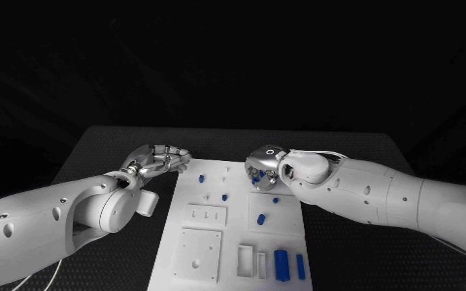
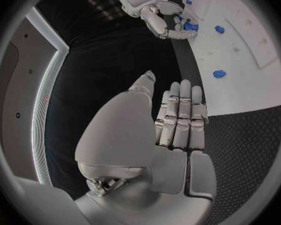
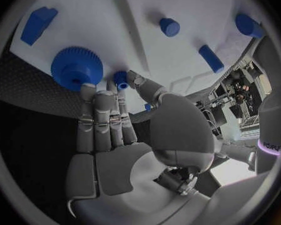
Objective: Assemble the parts on the task board
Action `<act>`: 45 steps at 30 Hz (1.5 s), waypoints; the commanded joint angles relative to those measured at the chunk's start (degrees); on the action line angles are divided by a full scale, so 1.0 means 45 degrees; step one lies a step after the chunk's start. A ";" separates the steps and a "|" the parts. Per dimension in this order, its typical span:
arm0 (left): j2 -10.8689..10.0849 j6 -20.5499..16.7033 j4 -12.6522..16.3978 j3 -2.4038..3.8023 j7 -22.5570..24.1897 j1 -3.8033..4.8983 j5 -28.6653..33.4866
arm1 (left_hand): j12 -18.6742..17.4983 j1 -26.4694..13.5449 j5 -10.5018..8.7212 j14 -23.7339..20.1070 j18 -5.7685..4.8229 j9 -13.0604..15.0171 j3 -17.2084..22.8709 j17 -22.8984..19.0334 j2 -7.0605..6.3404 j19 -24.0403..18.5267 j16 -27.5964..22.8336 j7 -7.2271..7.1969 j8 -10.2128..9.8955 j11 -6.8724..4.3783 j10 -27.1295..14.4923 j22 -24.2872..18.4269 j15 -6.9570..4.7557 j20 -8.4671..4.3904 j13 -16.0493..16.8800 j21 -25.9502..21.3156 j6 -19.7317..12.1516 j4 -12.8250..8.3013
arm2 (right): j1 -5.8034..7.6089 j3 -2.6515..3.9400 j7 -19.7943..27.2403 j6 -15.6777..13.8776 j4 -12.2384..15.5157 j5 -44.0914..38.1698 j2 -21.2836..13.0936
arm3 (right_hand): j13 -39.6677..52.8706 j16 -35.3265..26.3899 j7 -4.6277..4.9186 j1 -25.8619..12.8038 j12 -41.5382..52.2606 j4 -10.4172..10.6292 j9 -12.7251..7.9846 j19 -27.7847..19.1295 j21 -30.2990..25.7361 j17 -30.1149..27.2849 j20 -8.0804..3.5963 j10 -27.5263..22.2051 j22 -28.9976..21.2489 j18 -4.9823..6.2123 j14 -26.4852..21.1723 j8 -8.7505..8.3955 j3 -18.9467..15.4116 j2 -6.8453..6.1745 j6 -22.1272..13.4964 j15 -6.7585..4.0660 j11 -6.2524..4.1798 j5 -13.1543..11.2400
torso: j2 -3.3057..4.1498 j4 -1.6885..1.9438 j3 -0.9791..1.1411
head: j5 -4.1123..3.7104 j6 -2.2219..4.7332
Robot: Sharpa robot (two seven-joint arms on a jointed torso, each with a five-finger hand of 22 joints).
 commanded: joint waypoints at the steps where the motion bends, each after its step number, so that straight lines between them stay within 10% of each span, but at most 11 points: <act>1: 0.0019 0.0029 0.0018 0.0014 0.0033 0.0014 -0.0052 | -0.0087 0.0135 0.0015 0.0007 0.0155 -0.0019 -0.0011 0.0013 0.0008 0.0048 -0.0073 0.0013 -0.0088 0.0021 -0.0036 0.0264 0.0000 -0.0011 -0.0012 0.0045 0.0098 0.0097 | -0.0117 -0.0075 -0.0306 -0.0250 0.0014 -0.0518 -0.0009 | 0.0178 0.0162 -0.0036 0.0143 0.0126 -0.0005 0.0106 0.0129 0.0181 0.0091 -0.0077 0.0356 0.0307 0.0357 -0.0096 0.0122 0.0235 0.0300 0.0148 -0.0158 -0.0115 -0.0019 | 0.0008 0.0077 -0.0043 | -0.0070 0.0003; 14: 0.0034 0.0029 0.0029 0.0015 0.0023 0.0015 -0.0052 | -0.0123 0.0222 0.0022 0.0007 0.0159 -0.0027 -0.0053 0.0025 0.0014 0.0041 -0.0090 0.0008 -0.0108 0.0013 -0.0040 0.0264 0.0003 -0.0007 -0.0018 0.0053 0.0106 0.0160 | -0.0117 -0.0043 -0.1068 -0.2052 0.0357 -0.1120 -0.0012 | 0.0444 0.0390 -0.0172 0.0280 0.0213 -0.0035 0.0360 0.0275 0.0626 0.0161 -0.0175 0.0705 0.0303 0.0357 -0.0158 0.0272 0.0510 0.0221 0.0429 -0.0329 -0.0284 -0.0021 | 0.0034 0.0085 -0.0063 | -0.0034 0.0149; 22: 0.0109 0.0182 -0.0034 0.0017 0.0011 0.0015 -0.0052 | -0.0164 0.0278 0.0027 0.0007 0.0158 -0.0036 -0.0104 0.0036 0.0011 0.0036 -0.0107 0.0005 -0.0132 0.0012 -0.0060 0.0264 0.0008 -0.0001 -0.0028 0.0060 0.0100 0.0228 | -0.0119 0.0344 -0.1730 -0.2828 0.0409 -0.1868 0.0370 | 0.0483 0.0433 -0.0195 0.0313 0.0208 -0.0012 0.0402 0.0289 0.0710 0.0171 -0.0188 0.0746 0.0297 0.0357 -0.0160 0.0288 0.0500 0.0171 0.0478 -0.0348 -0.0302 -0.0021 | 0.0053 0.0093 -0.0055 | 0.0133 0.0299; 45: 0.0331 0.0110 -0.0054 0.0023 -0.0031 0.0017 -0.0050 | -0.0245 0.0276 -0.0034 -0.0052 0.0140 -0.0052 -0.0281 0.0049 -0.0021 -0.0037 -0.0176 -0.0003 -0.0181 0.0021 -0.0085 0.0267 0.0040 0.0027 -0.0042 0.0056 0.0087 0.0380 | -0.0306 0.0427 -0.1836 -0.3130 -0.0822 -0.2188 0.1773 | 0.0558 0.0505 -0.0215 0.0413 0.0157 0.0152 0.0471 0.0291 0.0857 0.0177 -0.0193 0.0788 0.0276 0.0357 -0.0185 0.0264 0.0636 0.0020 0.0520 -0.0368 -0.0321 -0.0020 | 0.0132 0.0199 -0.0073 | 0.0281 0.0477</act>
